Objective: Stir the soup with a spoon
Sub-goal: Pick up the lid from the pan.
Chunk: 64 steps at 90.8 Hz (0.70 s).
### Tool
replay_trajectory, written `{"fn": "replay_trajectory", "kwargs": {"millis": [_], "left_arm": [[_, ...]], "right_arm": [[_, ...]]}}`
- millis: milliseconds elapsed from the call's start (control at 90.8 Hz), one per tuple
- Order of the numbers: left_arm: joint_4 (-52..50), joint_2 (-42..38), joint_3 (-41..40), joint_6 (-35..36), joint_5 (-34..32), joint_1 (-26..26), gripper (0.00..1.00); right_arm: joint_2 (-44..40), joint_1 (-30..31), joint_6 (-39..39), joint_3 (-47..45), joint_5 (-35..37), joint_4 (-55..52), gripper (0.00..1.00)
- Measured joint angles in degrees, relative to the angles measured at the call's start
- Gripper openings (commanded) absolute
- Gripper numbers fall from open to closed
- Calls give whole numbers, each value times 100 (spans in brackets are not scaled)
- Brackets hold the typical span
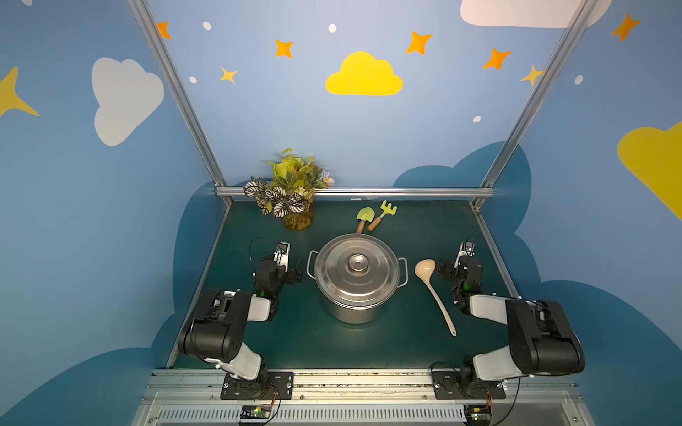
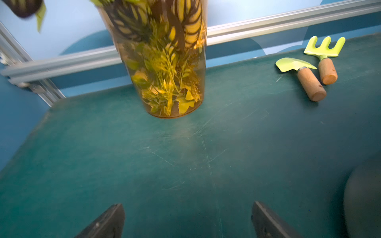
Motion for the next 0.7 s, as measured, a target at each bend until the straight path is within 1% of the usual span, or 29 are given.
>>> {"fn": "replay_trajectory", "kwargs": {"millis": [44, 77, 121, 143, 220, 286, 341, 374, 452, 518, 617, 705], "left_arm": [[-256, -387, -20, 66, -317, -214, 100], [-472, -769, -4, 92, -555, -389, 100], [-835, -1292, 70, 68, -791, -562, 100], [-1174, -1615, 157, 31, -949, -643, 100], [-2393, -2625, 669, -492, -1231, -688, 100], [-3580, -3305, 1443, -1078, -1217, -640, 100], [-4306, -3731, 2061, -1550, -1097, -588, 100], [-4717, -3965, 2380, -1851, -1014, -562, 100], [-5519, -4336, 2889, -2455, -750, -531, 100], [-6172, -4417, 3244, -2879, -463, -557, 100], [-7165, -4135, 3753, -3246, -105, -798, 100], [-7969, -3709, 4216, -3375, 37, -1309, 100]], "right_arm": [[-323, 70, 0, 59, 42, -369, 98], [-669, 114, 109, 199, 109, -846, 98], [-1128, 173, 378, 533, 210, -1558, 98], [-1309, 186, 525, 756, 269, -1939, 98], [-1930, 186, 1287, 1725, 468, -3158, 98], [-2358, 160, 1974, 2411, 481, -3923, 98], [-2706, 94, 2483, 2780, 317, -4417, 98], [-2916, 33, 2708, 2872, 33, -4594, 98], [-3355, -96, 3093, 2848, -588, -4883, 97], [-3600, -157, 3333, 2776, -1060, -5073, 97], [-3598, -87, 3484, 2800, -1602, -5462, 96], [-3263, 103, 3429, 3051, -1908, -6078, 95]]}}
